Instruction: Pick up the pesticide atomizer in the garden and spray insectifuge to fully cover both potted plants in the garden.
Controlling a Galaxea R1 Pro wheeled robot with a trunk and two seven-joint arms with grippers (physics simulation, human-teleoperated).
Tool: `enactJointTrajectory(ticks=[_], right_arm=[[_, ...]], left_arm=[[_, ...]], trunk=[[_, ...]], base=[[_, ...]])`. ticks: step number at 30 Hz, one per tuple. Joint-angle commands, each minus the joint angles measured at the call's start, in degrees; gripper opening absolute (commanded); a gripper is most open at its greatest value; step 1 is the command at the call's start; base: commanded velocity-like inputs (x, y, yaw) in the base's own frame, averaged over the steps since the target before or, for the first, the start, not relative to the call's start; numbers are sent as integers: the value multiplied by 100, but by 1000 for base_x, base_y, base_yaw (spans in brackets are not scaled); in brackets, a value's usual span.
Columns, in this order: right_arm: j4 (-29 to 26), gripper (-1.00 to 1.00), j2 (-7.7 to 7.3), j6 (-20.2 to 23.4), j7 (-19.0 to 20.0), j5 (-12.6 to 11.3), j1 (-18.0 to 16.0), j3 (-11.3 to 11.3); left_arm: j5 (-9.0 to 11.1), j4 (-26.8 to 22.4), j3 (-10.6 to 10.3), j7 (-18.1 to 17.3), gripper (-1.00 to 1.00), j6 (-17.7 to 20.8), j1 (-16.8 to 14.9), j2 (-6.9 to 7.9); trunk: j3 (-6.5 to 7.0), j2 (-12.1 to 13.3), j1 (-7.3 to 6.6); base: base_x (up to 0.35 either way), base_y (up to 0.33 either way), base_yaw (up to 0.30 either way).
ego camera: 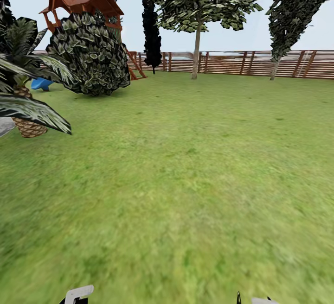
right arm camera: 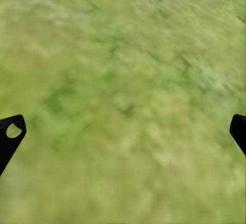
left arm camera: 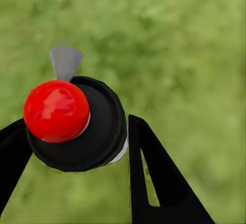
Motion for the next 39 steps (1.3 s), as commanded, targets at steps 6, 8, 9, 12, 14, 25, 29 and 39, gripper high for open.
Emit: enactJointTrajectory(ticks=[6,8,9,12,14,25,29,39], right_arm=[[5,100,-1,-13,-18,61,-4,-44],[5,100,-1,-13,-17,61,-4,-44],[5,100,-1,-13,-17,61,-4,-44],[5,100,-1,-13,-16,61,-4,-44],[5,100,-1,-13,-16,61,-4,-44],[5,100,2,-13,-16,61,-4,-44],[5,100,3,-13,-16,61,-4,-44],[5,100,2,-13,-17,61,-4,-44]], left_arm=[[-61,10,28,30,-100,-25,-6,1],[-61,10,28,30,-100,-25,-6,1],[-61,10,28,30,-100,-25,-7,1],[-61,10,28,30,-100,-25,-7,1],[-61,10,28,30,-100,-25,-7,1],[-61,10,28,30,-100,-25,-6,1],[-61,10,28,30,-100,-25,-6,1],[-61,10,22,30,-100,-25,-5,1]], trunk=[[-5,-2,2],[-5,-2,2],[-5,-2,2],[-5,-2,2],[-5,-2,2],[-5,-2,2],[-5,-2,2],[-5,-2,2]], base=[[336,0,0],[336,0,0],[336,0,0],[336,0,0],[336,0,0],[336,0,0],[336,-43,26],[326,-142,143]])
